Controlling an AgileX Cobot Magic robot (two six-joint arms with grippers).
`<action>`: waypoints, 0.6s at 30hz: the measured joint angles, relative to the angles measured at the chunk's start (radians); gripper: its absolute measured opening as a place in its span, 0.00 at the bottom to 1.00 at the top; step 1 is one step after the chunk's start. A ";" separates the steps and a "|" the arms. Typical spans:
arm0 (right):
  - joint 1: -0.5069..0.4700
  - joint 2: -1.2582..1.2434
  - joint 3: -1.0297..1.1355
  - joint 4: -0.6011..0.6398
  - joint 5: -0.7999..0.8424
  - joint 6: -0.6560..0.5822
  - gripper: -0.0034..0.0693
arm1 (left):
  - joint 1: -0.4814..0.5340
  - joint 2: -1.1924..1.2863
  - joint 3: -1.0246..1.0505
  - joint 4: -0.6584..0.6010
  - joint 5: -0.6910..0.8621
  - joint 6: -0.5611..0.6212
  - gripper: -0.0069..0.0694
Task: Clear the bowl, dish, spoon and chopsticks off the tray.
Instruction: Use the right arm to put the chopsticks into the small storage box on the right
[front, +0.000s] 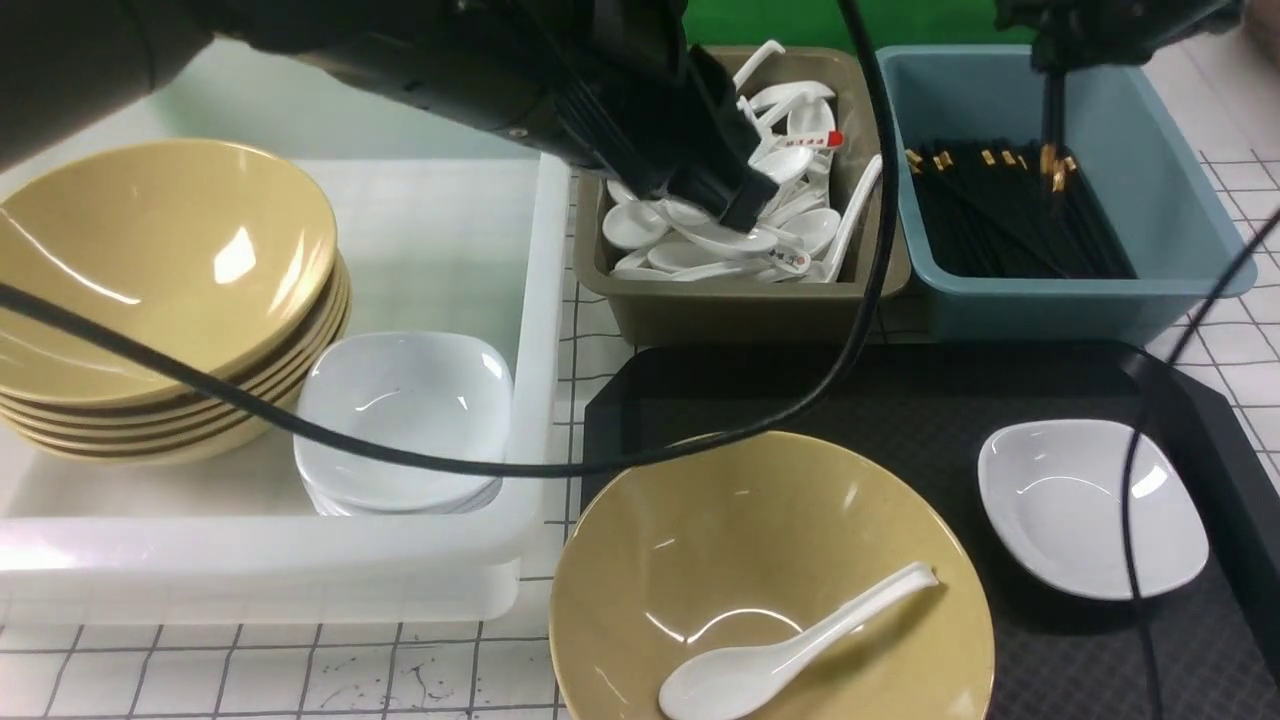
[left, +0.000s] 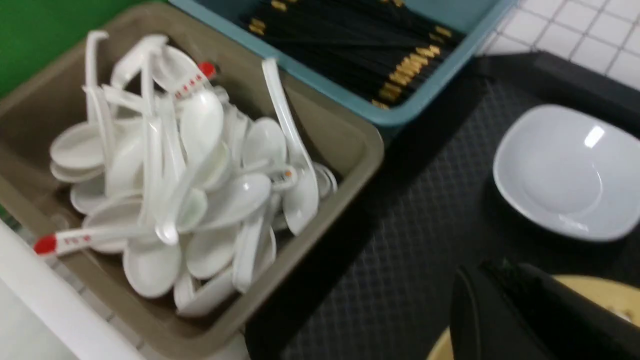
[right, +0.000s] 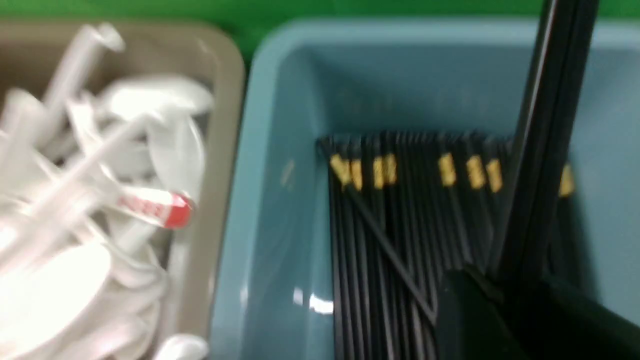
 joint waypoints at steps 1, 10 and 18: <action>0.000 0.023 -0.017 0.006 0.018 -0.002 0.27 | 0.000 -0.001 0.000 0.002 0.025 0.000 0.08; 0.000 0.052 -0.058 0.006 0.154 -0.031 0.56 | 0.000 -0.090 0.000 0.081 0.145 -0.043 0.08; 0.090 -0.102 -0.055 0.084 0.416 -0.278 0.73 | 0.000 -0.375 0.138 0.243 0.286 -0.177 0.08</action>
